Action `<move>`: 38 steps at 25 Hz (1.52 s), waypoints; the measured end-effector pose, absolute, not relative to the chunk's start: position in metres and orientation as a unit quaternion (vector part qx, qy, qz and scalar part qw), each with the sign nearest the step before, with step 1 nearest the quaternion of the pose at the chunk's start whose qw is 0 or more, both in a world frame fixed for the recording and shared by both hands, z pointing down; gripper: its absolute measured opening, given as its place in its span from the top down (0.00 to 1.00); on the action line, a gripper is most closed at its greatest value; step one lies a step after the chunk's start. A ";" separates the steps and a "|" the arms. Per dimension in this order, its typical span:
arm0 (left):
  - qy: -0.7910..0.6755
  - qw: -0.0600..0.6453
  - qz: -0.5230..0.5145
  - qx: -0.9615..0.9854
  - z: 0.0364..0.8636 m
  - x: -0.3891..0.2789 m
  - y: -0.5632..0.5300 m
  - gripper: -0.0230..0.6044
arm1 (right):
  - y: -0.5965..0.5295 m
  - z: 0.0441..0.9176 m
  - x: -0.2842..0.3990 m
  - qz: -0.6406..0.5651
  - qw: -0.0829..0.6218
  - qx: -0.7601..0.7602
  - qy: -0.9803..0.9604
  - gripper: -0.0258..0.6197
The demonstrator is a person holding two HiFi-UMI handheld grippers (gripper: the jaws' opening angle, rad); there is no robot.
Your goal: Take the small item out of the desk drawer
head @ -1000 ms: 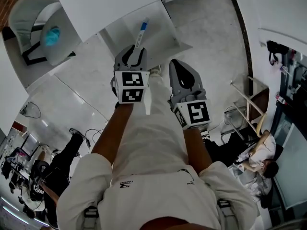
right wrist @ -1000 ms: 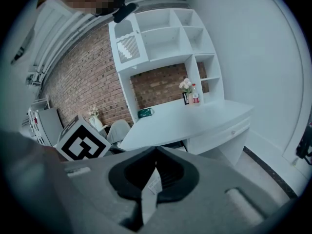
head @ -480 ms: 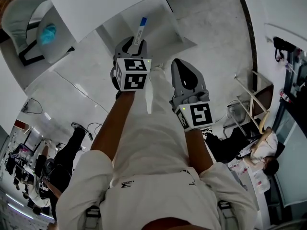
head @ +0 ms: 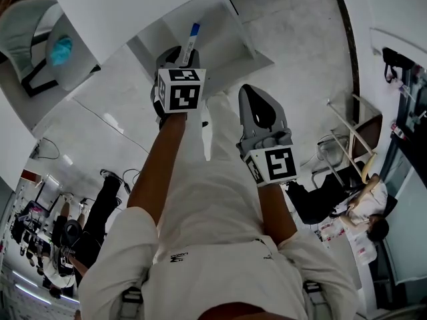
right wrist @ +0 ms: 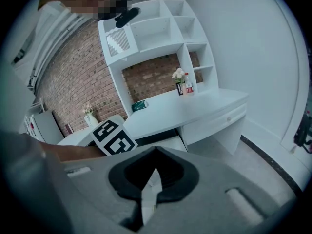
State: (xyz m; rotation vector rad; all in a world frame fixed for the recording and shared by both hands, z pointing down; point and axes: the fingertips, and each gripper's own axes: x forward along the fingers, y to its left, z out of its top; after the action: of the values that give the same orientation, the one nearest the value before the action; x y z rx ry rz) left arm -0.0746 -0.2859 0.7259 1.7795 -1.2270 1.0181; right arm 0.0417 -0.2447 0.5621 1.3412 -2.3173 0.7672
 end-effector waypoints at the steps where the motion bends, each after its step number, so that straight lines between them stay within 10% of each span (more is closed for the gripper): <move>1: -0.476 0.368 0.400 0.691 0.730 -0.075 -0.287 0.75 | -0.244 0.564 0.043 0.273 0.178 0.474 -0.818 0.96; 38: -0.446 0.409 0.454 0.655 0.833 -0.063 -0.301 0.82 | -0.250 0.602 0.053 0.298 0.191 0.484 -0.801 0.96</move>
State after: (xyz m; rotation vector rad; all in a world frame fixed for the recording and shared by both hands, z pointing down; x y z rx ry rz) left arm -0.0626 -0.3007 0.8327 1.6496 -1.1225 1.1426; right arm 0.0534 -0.2495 0.6020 1.3589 -2.2493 0.8376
